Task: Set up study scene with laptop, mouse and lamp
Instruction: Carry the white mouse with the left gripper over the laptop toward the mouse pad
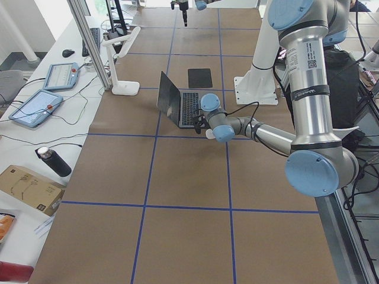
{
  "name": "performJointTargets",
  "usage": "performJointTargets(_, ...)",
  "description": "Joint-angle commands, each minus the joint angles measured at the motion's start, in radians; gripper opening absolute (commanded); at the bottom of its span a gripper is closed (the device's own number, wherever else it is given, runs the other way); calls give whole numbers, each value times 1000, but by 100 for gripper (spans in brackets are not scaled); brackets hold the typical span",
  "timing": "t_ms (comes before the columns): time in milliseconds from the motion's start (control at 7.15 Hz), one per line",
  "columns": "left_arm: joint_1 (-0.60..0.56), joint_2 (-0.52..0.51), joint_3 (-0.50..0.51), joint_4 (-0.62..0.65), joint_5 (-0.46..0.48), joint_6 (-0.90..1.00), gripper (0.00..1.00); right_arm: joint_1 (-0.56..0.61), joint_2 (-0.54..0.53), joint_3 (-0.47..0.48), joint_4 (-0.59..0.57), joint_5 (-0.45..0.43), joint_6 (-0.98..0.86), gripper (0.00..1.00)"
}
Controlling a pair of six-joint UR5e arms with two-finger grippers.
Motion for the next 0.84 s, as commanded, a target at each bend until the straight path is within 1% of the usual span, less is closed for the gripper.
performJointTargets(0, -6, -183, -57, 282, -1, 10, 38, 0, 1, -7, 0, -2, 0, 99)
performJointTargets(140, 5, -334, -48, 433, 15, 3, 38, 0, 0, -7, 0, -2, 0, 99)
performJointTargets(280, 67, -456, -47, 565, 31, -3, 39, 0, 0, -8, 0, -2, 0, 99)
performJointTargets(420, 121, -543, -16, 600, 109, -46, 39, 0, 0, -11, 0, -3, 0, 99)
performJointTargets(560, 132, -652, 61, 602, 110, -75, 39, 0, 4, -20, 0, -9, -3, 99)
performJointTargets(700, 154, -735, 132, 596, 113, -133, 39, 0, 1, -20, 2, -11, -5, 99)
